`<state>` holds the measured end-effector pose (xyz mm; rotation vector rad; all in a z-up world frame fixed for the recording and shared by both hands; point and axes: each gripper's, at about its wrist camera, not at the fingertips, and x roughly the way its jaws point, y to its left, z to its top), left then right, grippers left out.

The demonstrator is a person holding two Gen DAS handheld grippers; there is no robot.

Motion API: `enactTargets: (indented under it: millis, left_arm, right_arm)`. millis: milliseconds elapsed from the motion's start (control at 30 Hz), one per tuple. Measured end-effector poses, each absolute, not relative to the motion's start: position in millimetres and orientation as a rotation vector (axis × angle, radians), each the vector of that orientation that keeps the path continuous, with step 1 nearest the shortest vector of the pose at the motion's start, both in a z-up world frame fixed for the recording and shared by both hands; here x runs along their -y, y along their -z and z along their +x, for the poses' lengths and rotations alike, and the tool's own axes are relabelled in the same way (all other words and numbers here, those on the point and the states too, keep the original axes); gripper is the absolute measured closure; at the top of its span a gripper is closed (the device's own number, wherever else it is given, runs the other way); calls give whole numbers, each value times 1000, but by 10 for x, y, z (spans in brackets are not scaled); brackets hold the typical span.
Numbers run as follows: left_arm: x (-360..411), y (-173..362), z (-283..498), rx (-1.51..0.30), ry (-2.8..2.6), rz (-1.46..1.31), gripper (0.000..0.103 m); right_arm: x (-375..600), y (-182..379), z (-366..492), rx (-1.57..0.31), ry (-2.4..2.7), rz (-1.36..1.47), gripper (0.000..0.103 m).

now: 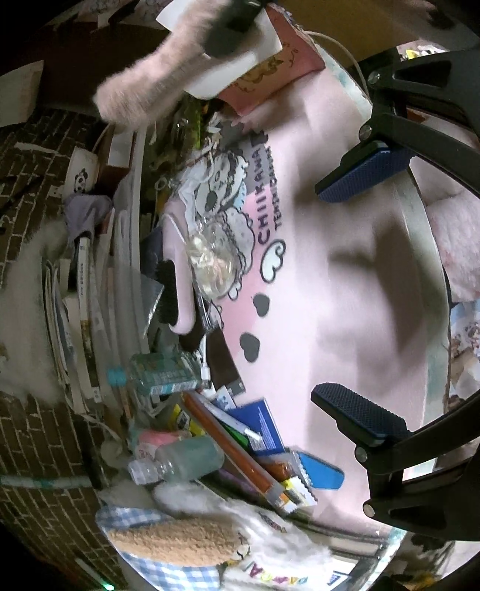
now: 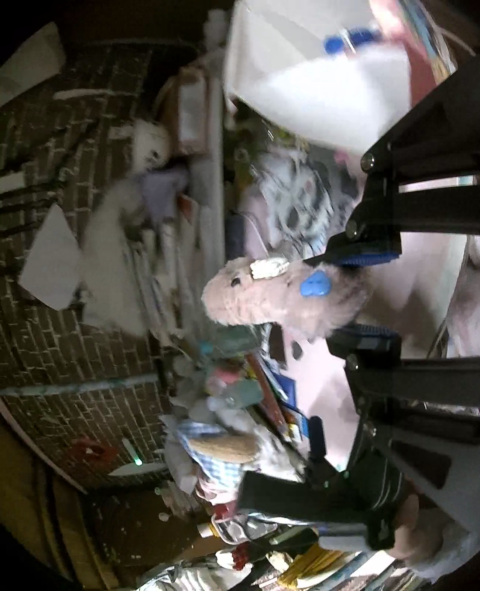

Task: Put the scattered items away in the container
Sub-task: 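Carry the pink plush into the white box and open the right gripper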

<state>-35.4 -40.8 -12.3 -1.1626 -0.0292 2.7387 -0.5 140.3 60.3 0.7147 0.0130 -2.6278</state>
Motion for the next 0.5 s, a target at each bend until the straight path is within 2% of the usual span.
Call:
enactTargets:
  millis: [233, 500]
  left_arm:
    - [142, 40, -335, 11, -2732, -1098, 5]
    - [-125, -9, -318, -30, -2691, -1059, 5]
  right_arm:
    - [-2051, -925, -105, -123, 2775, 854, 81]
    - [-2803, -984, -454, -266, 2859, 1142, 80]
